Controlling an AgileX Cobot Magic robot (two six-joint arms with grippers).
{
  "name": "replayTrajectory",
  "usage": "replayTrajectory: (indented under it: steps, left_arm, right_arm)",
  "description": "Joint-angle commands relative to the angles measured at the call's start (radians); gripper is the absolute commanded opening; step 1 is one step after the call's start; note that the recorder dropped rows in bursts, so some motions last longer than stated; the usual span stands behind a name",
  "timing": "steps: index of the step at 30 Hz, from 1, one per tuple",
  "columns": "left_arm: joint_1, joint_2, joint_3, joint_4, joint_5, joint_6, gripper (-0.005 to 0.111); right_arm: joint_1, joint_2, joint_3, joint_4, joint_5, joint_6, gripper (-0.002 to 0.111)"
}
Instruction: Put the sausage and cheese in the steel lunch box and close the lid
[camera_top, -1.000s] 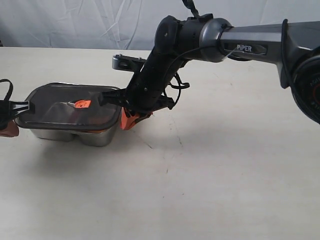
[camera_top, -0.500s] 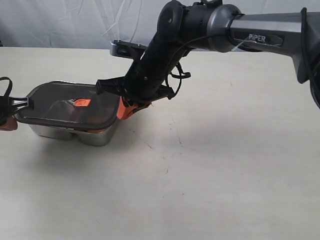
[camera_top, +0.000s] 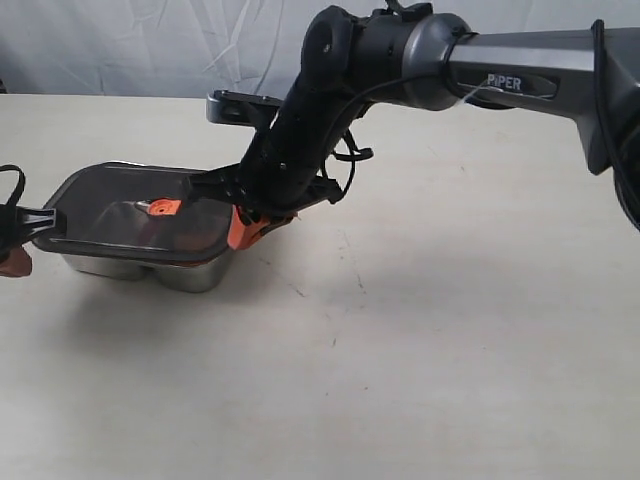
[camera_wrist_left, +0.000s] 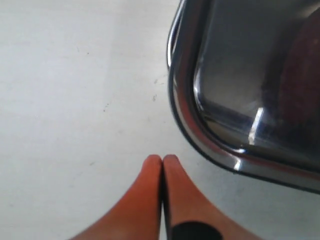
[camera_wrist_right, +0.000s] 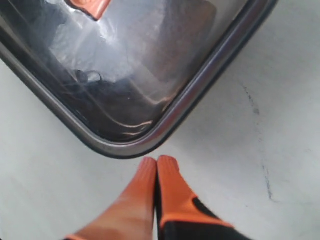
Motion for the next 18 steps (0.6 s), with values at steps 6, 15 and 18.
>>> replayTrajectory:
  steps: [6,15,18]
  left_arm:
    - [-0.002,-0.002,-0.015,-0.02,-0.057,-0.004,0.0]
    - [-0.002,-0.002,-0.098,-0.029,-0.033,-0.004,0.0]
    - [-0.002,-0.002,-0.098,-0.015,-0.03,-0.004,0.0]
  right_arm:
    - [0.01,0.0,-0.004,-0.052,-0.024,-0.009,-0.001]
    - [0.01,0.0,-0.004,-0.161,-0.038,0.022,-0.001]
    - [0.017,0.0,-0.004,-0.154,-0.07,0.022,-0.001]
